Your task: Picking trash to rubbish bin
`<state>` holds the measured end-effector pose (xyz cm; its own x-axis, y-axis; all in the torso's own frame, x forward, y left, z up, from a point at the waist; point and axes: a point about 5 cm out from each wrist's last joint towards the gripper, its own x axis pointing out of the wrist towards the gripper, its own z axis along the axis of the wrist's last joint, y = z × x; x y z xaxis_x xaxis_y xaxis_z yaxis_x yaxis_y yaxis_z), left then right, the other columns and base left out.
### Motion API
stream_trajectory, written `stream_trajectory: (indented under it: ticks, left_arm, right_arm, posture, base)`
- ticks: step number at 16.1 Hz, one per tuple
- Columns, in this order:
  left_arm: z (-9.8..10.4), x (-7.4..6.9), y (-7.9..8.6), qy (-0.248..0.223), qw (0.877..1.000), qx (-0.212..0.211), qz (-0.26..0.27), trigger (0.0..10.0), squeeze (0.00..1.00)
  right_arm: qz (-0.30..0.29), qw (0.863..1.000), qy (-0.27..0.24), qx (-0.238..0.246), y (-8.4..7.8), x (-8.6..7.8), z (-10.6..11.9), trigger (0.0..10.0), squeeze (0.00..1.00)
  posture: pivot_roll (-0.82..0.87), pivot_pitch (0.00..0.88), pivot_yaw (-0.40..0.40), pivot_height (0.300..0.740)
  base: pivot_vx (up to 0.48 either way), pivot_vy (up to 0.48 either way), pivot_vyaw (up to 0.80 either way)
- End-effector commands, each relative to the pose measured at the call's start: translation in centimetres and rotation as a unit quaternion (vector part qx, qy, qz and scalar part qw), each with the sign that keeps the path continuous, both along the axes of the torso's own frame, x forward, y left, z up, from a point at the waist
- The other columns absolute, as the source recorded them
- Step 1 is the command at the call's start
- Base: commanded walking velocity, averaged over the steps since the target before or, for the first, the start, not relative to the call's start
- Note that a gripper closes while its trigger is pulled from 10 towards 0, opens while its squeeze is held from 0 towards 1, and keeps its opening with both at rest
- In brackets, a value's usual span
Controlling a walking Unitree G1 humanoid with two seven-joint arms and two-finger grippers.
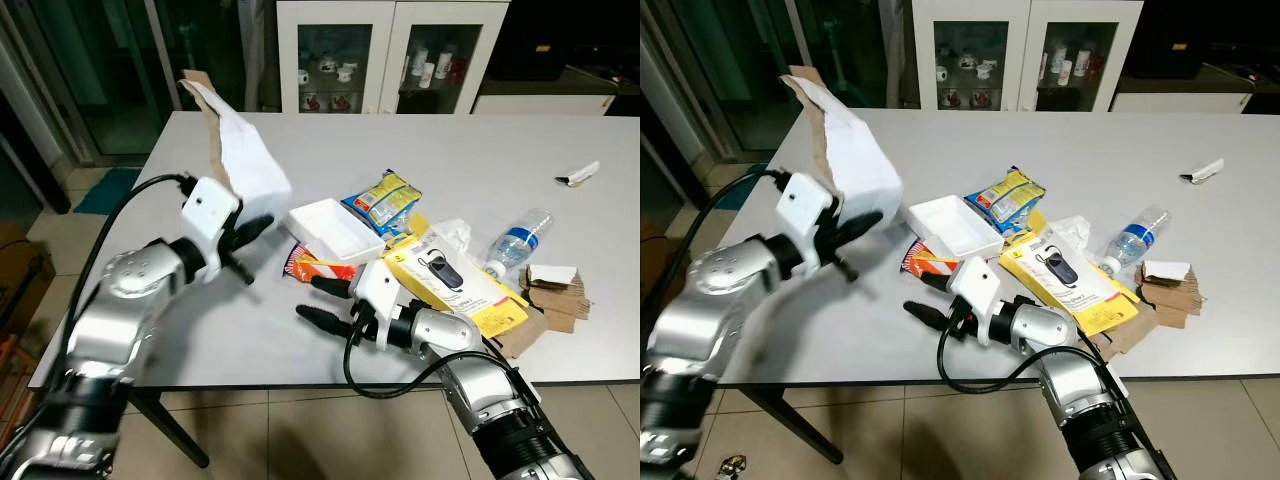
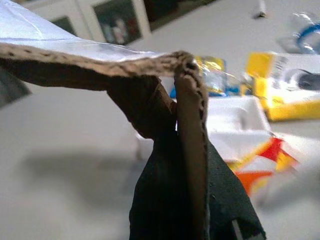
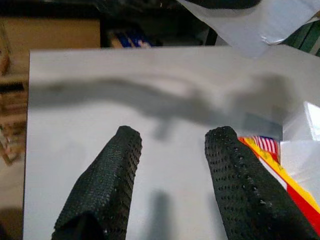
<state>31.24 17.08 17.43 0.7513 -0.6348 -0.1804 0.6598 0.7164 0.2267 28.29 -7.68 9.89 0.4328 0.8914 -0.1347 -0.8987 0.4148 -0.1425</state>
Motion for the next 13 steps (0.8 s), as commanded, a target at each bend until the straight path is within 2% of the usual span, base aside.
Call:
stream_trajectory:
  ticks: [1,4,7,10,12,13]
  left_arm:
    - [0.1,-0.4,-0.6,0.01,1.0,0.001,-0.027,10.0,0.0]
    - [-0.2,-0.9,-0.9,0.03,0.999,0.002,-0.045,10.0,0.0]
    - [-0.3,-1.2,-1.3,0.037,0.998,0.0,-0.054,10.0,0.0]
    - [-0.3,-1.4,-2.0,0.043,0.997,-0.001,-0.068,10.0,0.0]
    - [-0.3,-1.5,-2.0,0.044,0.997,-0.001,-0.069,10.0,0.0]
    - [-0.2,-1.5,-2.1,0.043,0.997,0.0,-0.07,10.0,0.0]
  right_arm:
    - [0.005,1.0,-0.016,-0.014,0.3,0.1,0.2,10.0,0.0]
    - [0.01,0.997,-0.06,-0.056,0.3,0.0,0.3,10.0,0.0]
    - [-0.009,0.991,-0.099,-0.091,0.2,0.4,0.1,10.0,0.0]
    - [-0.09,0.973,-0.161,-0.138,-0.3,2.0,-0.2,10.0,0.0]
    - [-0.111,0.972,-0.155,-0.14,-0.5,2.3,-0.4,10.0,0.0]
    - [-0.111,0.972,-0.153,-0.142,-0.5,2.2,-0.7,10.0,0.13]
  posture:
    - [0.08,0.013,-0.03,0.74]
    - [0.08,0.013,-0.032,0.74]
    - [0.08,0.014,-0.034,0.74]
    - [0.08,0.014,-0.034,0.74]
    - [0.09,0.015,-0.035,0.74]
    - [0.09,0.014,-0.035,0.74]
  base:
    - [0.0,0.0,0.0]
    - [0.0,0.0,0.0]
    - [0.0,0.0,0.0]
    - [0.0,0.0,0.0]
    - [0.0,0.0,0.0]
    - [0.0,0.0,0.0]
